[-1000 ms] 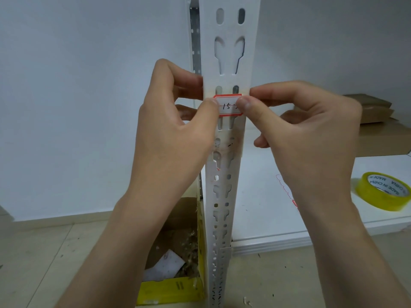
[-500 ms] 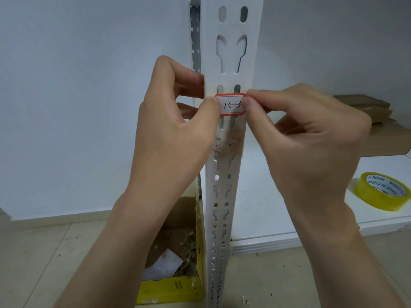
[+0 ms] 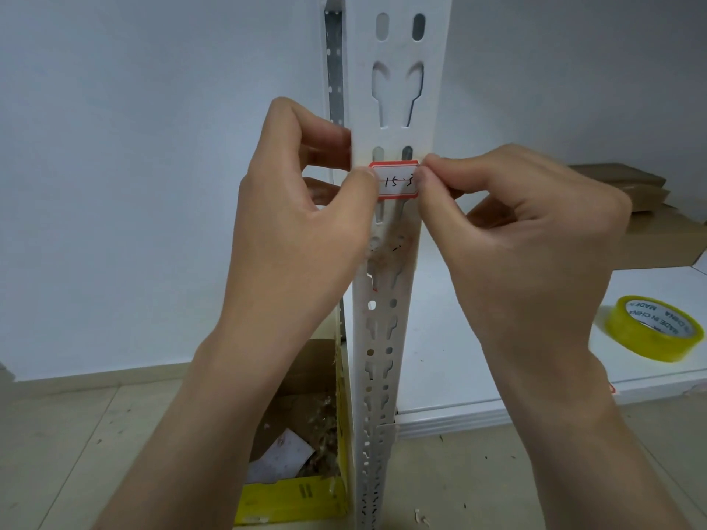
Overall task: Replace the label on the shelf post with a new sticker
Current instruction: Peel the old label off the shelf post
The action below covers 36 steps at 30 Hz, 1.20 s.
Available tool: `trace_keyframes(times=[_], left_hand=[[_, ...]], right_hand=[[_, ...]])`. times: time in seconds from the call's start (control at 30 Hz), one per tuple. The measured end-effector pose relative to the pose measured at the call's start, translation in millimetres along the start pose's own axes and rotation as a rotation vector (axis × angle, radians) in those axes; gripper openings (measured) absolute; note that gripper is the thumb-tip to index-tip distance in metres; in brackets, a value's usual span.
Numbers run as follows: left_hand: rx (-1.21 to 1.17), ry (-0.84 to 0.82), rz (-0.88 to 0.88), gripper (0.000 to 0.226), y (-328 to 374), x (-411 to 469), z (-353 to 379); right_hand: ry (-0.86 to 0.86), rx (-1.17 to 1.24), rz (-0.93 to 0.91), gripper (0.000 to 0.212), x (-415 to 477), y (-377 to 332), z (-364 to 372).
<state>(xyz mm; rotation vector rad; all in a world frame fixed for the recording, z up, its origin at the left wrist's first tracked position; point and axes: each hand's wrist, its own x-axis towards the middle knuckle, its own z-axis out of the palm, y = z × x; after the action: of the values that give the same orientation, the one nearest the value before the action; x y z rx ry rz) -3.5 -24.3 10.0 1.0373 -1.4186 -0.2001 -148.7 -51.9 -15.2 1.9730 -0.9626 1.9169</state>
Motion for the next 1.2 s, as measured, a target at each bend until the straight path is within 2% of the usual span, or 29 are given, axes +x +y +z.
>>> trace_keyframes(times=[0.87,1.2], left_hand=[[-0.015,0.015,-0.048,0.017,0,-3,0],[-0.022,0.015,-0.049,0.017,-1,-2,-1]], right_hand=[[0.025,-0.078,0.130,0.012,5,-13,8],[-0.005,-0.084,0.100,0.009,7,-14,11]])
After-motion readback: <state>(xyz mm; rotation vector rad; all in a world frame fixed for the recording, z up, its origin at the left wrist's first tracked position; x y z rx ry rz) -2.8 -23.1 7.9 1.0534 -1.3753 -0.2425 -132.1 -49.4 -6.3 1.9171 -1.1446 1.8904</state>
